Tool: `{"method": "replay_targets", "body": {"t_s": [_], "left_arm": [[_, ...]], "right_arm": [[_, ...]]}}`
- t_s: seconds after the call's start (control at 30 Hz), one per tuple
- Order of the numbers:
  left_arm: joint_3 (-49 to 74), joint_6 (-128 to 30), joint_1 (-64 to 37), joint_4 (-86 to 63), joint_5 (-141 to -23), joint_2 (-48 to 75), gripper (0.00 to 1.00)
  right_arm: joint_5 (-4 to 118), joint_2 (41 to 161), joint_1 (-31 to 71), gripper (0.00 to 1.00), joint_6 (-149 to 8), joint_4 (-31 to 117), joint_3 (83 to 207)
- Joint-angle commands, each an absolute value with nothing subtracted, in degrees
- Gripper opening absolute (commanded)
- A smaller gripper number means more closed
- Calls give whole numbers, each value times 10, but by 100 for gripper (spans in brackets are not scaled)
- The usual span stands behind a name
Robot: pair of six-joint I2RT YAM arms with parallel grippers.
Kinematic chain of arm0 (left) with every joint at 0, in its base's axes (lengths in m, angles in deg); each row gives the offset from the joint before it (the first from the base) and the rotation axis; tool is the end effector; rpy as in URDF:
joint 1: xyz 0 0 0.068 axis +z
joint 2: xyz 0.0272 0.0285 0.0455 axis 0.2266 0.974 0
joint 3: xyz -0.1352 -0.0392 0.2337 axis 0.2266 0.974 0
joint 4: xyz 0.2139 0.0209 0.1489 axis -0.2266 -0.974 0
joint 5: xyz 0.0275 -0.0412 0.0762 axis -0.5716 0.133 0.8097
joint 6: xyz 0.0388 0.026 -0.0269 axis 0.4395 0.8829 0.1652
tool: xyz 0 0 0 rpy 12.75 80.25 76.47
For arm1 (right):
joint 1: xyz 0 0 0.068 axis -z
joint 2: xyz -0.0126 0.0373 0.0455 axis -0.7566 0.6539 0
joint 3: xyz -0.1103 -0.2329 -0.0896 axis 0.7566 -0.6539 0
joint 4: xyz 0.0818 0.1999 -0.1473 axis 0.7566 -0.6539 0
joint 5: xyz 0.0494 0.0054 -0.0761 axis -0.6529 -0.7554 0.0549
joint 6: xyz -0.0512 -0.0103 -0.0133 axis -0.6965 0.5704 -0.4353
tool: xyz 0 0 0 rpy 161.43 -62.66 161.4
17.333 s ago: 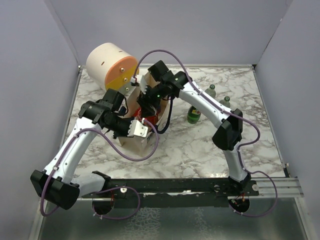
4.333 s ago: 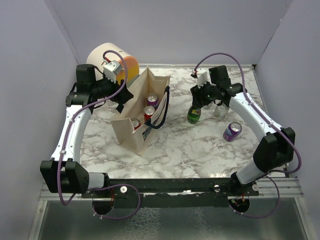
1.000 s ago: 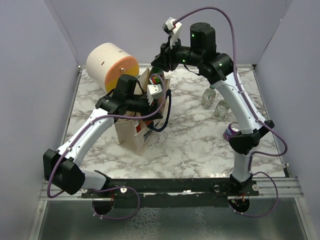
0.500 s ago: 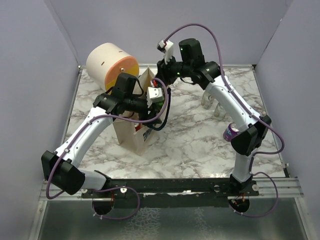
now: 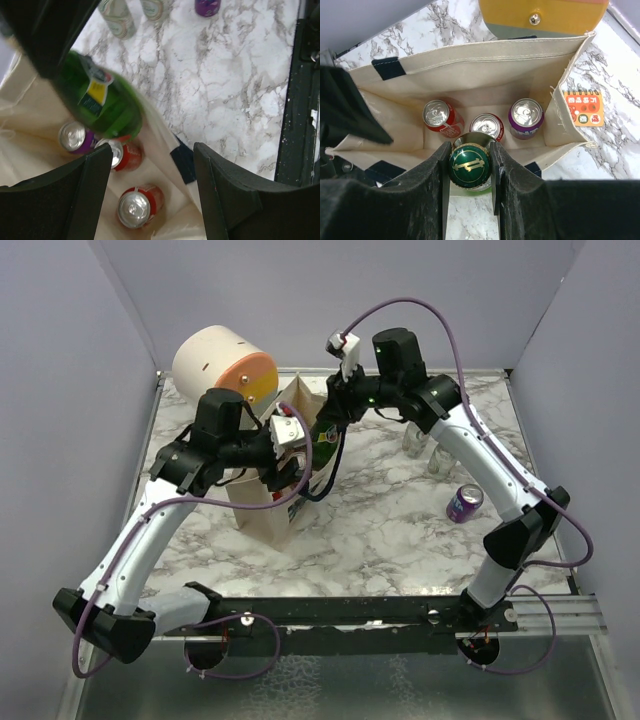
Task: Place the beverage into the canvas bag
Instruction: Place the drink in the canvas bag.
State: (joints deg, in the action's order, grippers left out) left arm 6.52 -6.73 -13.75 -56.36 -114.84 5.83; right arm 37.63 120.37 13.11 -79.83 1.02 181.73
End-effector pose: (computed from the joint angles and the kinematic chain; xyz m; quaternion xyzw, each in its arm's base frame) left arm 0.2009 -0.1279 0.4059 0.5408 0.6413 -0.2953 0.4573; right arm 0.3032 0.2404 0.4280 -0.3875 0.7607 0.3292 0.4035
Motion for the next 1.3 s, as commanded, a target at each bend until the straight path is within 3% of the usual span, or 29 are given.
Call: {"method": "replay_targets", "body": {"t_s": [0.0,0.23,0.67,1.03,1.27], "left_arm": [[98,-125,-89,-526,-1092,33,68],[106,-233,6,-456,-1038,51,69],[132,-245,20,-447,-1031,82,74],[142,-195,20,-461,-1098,94,49],[144,-174,20,-472,-1116,92,38]], "right_arm": [[357,1144,130,1,-809,70,1791],[355,1125,130,1,-833,68,1746],[384,1094,130,1,-881,68,1685],[464,1168,130,1,-865,71,1820],[459,1224,123,1,-864,58,1895]]}}
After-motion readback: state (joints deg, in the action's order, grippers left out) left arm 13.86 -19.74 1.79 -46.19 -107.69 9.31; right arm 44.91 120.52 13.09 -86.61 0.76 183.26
